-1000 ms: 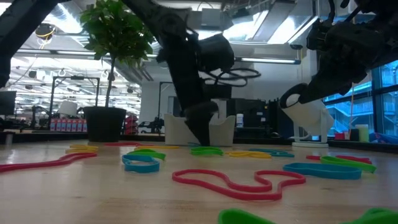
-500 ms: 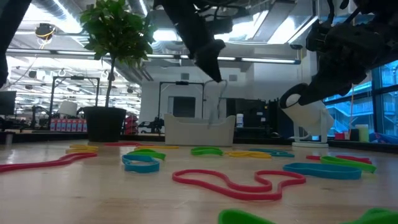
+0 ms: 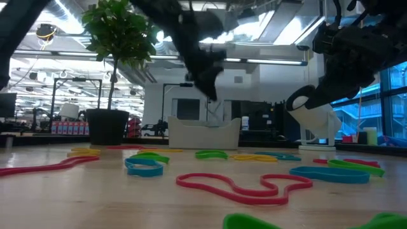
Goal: Pick and place rubber bands into bin
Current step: Put the blue rubber band into the gray bin
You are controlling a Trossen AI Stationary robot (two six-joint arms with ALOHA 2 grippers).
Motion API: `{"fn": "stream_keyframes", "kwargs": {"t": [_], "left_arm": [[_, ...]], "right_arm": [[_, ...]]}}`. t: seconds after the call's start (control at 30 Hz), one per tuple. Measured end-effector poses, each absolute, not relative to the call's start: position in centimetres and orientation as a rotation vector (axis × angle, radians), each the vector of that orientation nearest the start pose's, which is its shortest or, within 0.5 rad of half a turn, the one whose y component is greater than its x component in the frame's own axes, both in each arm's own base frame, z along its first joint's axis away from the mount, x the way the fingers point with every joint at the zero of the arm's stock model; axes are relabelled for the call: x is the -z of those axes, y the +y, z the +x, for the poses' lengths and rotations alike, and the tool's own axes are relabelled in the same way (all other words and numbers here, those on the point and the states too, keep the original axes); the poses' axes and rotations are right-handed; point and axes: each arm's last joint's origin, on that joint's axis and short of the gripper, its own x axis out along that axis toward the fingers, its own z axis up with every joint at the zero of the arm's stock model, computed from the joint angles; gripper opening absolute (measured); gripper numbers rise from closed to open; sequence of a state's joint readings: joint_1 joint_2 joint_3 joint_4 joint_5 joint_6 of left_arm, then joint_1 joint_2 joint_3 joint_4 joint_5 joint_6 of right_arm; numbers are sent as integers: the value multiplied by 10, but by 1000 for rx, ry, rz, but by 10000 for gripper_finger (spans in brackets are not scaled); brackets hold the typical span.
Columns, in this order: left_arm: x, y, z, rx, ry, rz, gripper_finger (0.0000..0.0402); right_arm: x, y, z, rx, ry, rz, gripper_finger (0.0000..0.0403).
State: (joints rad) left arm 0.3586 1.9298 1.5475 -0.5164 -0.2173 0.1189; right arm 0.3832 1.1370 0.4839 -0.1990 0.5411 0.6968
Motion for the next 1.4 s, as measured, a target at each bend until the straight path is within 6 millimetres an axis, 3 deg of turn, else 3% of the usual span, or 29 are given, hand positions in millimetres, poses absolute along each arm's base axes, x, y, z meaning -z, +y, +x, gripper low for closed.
{"fn": "stream_keyframes", "kwargs": {"t": [0.27,0.43,0.57,0.83,1.23,1.4], "left_arm": [[-176,187,396,-522,1057,-174,29],[-157,194,394,-526,1092,-274,87],[-155,195,394,-513,1099,-286,134],[-177,192,390,-523,1058,-281,179],[-232,176,367,-565,1043,-285,164],[-246,153,362,-632,1083,-258,150]], "right_arm": [[-172,61,192,399,665,280,7],[-172,61,192,399,666,280,7],[-172,61,192,399,666,280,7],[-172,61,192,400,667,280,7],[-172,61,192,399,665,282,7],[-172,61,192,395,667,272,7]]}}
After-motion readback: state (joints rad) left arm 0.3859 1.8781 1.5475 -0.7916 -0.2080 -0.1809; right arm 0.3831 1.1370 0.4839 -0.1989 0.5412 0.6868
